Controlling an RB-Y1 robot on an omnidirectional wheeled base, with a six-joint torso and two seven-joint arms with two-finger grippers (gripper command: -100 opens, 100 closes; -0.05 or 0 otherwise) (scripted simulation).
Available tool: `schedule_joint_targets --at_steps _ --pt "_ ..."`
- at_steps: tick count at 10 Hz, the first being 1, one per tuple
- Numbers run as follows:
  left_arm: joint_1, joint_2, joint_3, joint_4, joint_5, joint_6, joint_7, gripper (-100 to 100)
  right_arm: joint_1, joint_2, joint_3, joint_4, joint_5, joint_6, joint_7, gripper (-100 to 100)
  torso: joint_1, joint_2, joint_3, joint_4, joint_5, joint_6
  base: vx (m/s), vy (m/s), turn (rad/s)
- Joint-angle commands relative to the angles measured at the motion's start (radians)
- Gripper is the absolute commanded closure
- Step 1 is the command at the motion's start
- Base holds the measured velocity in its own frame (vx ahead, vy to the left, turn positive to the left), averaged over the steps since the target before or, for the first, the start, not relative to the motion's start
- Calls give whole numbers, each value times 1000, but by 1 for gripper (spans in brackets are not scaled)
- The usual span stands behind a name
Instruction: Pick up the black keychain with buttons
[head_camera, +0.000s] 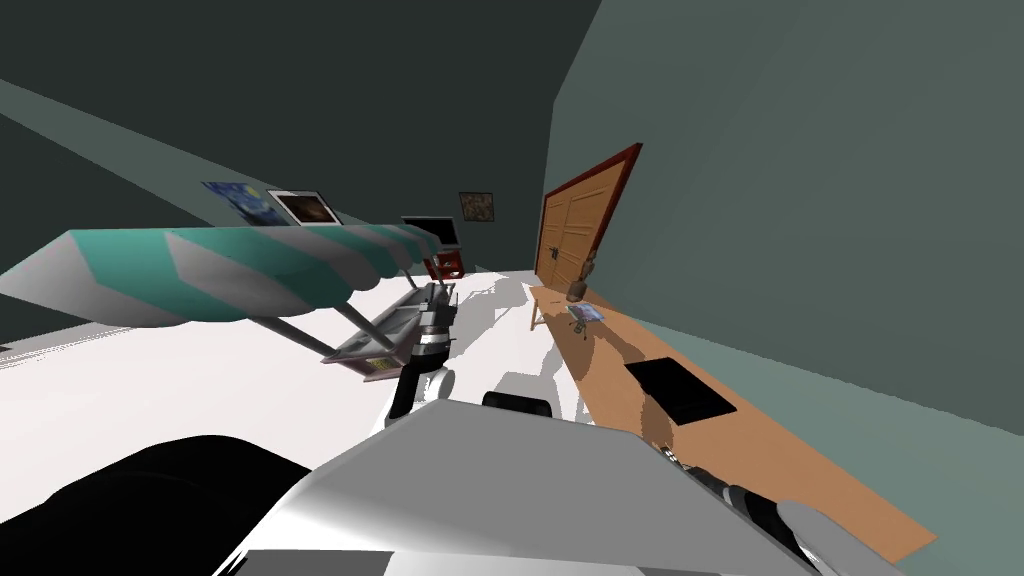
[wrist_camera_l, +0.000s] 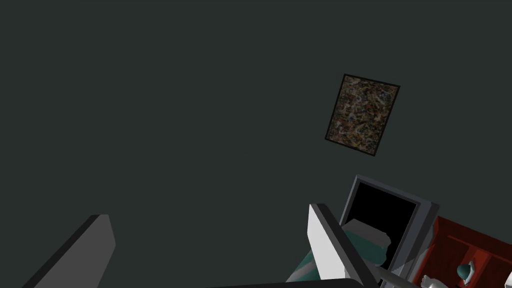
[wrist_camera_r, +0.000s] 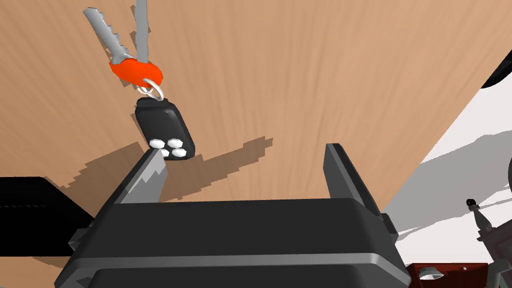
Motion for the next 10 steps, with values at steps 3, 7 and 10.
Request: schedule_joint_targets --at_steps 3,7,10 --pt "0 0 0 0 0 0 0 0 -6 -14 26 100 61 -9 -3 -100 -1 0 0 0 0 0 62 -28 143" --pt "0 0 0 0 0 0 0 0 1 -20 38 126 87 -7 -12 -100 0 1 0 0 0 1 37 -17 77" --pt "0 0 0 0 0 0 0 0 -7 26 59 163 75 37 16 -100 -1 3 2 1 0 0 9 -37 52"
